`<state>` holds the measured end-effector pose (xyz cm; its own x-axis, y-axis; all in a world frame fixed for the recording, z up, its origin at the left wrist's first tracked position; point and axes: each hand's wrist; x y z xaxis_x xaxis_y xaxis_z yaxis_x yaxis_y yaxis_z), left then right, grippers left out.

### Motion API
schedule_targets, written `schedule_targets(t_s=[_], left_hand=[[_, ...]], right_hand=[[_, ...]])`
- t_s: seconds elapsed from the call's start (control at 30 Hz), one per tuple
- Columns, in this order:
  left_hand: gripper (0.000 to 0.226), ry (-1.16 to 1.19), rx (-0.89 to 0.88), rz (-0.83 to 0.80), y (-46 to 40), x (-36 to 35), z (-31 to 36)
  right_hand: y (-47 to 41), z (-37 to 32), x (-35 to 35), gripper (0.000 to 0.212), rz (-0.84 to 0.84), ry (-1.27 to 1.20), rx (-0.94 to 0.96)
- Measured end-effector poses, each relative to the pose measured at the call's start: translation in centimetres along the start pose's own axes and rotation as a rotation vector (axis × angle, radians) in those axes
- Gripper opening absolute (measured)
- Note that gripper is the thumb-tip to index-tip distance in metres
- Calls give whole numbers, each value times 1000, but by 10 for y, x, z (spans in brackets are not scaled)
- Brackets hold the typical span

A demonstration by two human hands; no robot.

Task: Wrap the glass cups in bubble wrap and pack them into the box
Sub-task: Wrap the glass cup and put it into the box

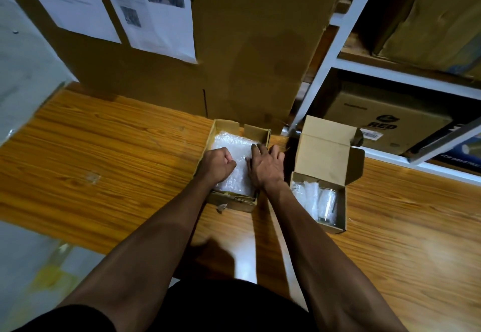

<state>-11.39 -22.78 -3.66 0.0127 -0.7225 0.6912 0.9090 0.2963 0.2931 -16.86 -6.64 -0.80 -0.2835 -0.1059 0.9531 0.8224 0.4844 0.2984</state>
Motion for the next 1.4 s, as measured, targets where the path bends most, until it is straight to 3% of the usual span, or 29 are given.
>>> schedule_targets(t_s=[0.17,0.3,0.4,0.5,0.63,0.73,0.87,0.93,1.03,1.13,1.23,1.3,1.4], left_hand=[[3,15,-73,17,6,3,-3],[7,30,-139,5,9,8,-4],[6,113,-157,67,10,12,-3],[34,171,-160,155,11,17,2],[76,156,-138,84,14,30,16],[75,266,-152,8,14,33,19],[19,444,-162,20,11,38,21],[7,555,-163,-3,12,41,26],[12,711,-184,-40,13,48,30],[15,718,-209,-19,14,52,36],[24,771,-209,15,16,48,45],[36,858,-182,11,16,46,47],[64,959,-108,-131,16,43,43]], right_hand=[[-6,-8,2,58,-22,-187,-38],[-8,-10,10,33,19,-455,-36],[-10,-8,15,35,27,-673,39],[-10,-2,22,33,15,-1064,98],[-4,11,34,34,-122,-1322,199],[1,20,38,38,-171,-1393,252],[12,32,40,18,-128,-1507,233],[20,38,42,9,-114,-1553,215],[32,43,46,18,-146,-1636,249],[40,45,51,21,-206,-1578,292],[40,47,51,5,-152,-1524,270],[40,50,52,13,-103,-1512,219],[39,58,48,18,-63,-1488,163]])
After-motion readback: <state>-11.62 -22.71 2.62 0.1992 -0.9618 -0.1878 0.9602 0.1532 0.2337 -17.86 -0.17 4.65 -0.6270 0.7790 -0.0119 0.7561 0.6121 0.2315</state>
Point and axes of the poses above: each hand's wrist, its own y-axis away from the middle knuckle, its own x-axis out of the back of the hand, z = x × y, and after that the axes turned 11 degrees about -z, right-handed
